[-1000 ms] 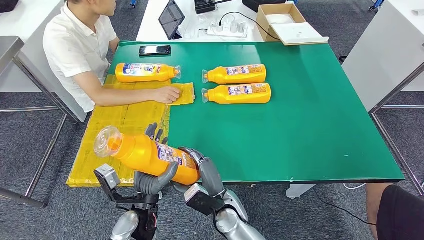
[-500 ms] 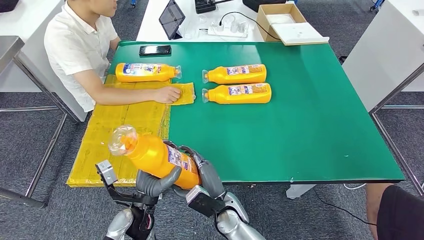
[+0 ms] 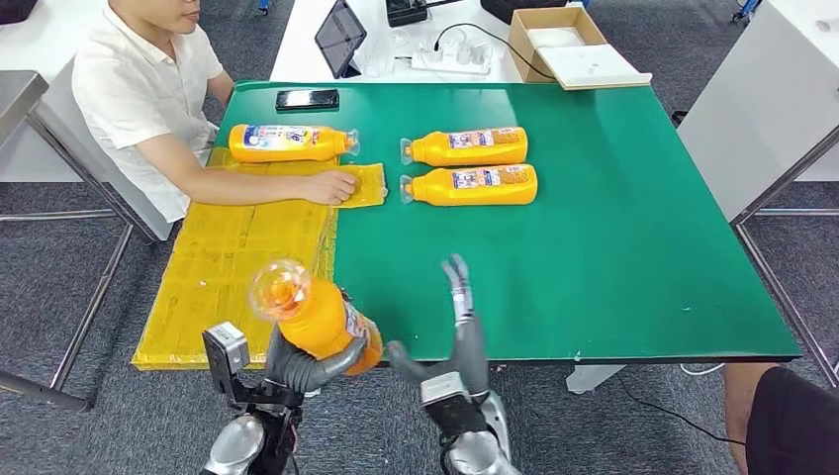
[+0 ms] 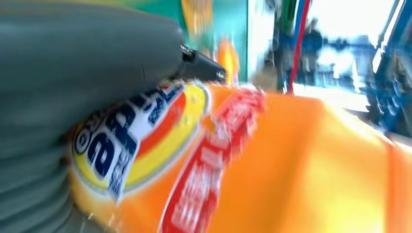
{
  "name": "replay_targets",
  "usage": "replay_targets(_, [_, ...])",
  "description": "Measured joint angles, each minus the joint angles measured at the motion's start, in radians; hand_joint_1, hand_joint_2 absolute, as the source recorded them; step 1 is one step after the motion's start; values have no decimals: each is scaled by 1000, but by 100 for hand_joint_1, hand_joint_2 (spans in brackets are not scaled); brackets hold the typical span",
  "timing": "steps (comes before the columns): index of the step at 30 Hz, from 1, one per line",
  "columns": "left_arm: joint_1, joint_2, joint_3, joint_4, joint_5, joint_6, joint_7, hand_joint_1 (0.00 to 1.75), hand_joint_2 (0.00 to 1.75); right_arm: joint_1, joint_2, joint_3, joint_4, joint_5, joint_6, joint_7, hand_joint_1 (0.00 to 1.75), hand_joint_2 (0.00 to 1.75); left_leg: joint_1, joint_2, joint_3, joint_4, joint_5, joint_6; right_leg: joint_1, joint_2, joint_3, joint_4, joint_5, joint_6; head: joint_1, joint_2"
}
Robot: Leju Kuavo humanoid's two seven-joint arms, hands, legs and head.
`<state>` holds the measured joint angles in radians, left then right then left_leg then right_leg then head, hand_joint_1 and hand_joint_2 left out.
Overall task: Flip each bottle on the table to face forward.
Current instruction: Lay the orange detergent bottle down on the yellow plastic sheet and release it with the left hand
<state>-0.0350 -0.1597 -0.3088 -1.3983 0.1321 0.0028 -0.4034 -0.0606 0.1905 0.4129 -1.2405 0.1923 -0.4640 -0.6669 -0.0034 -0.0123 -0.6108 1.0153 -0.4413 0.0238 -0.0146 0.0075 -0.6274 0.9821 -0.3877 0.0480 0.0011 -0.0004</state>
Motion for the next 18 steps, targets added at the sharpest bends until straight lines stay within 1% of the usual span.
replay_targets(3, [2,12,18,-6,-44,44,3,175,175,38,-11,-43,-113,-1,-19,0,0,0,0,0,0,0,0,0,0,0,0,0,0,0,0,0])
replay_targets(5, [5,15,31,-10,-85,106,4,175,175,64,-17,-64,-171,-1,-49,0,0,0,0,0,0,0,0,0,0,0,0,0,0,0,0,0])
replay_targets(8, [16,20,68,-23,-175,241,-1,175,175,109,-27,-111,-248,-9,-73,0,0,0,0,0,0,0,0,0,0,0,0,0,0,1,0,0])
replay_targets(11, [19,23,107,-31,-347,417,-17,175,175,145,-30,-162,-311,-18,-88,0,0,0,0,0,0,0,0,0,0,0,0,0,-1,1,0,0])
replay_targets(13, [13,23,123,-31,-445,498,-18,175,175,152,-29,-183,-341,-27,-105,0,0,0,0,-1,0,0,0,0,0,0,0,0,-1,1,0,0])
replay_targets(15, [-3,23,135,-22,-512,539,-2,175,175,153,-28,-200,-363,-38,-116,0,0,0,0,-1,0,0,0,0,0,0,0,0,0,1,0,0])
replay_targets(18, [-65,27,155,37,-665,613,60,175,175,151,-22,-226,-380,-49,-110,0,0,0,0,-2,1,0,0,0,0,0,1,0,0,1,0,0])
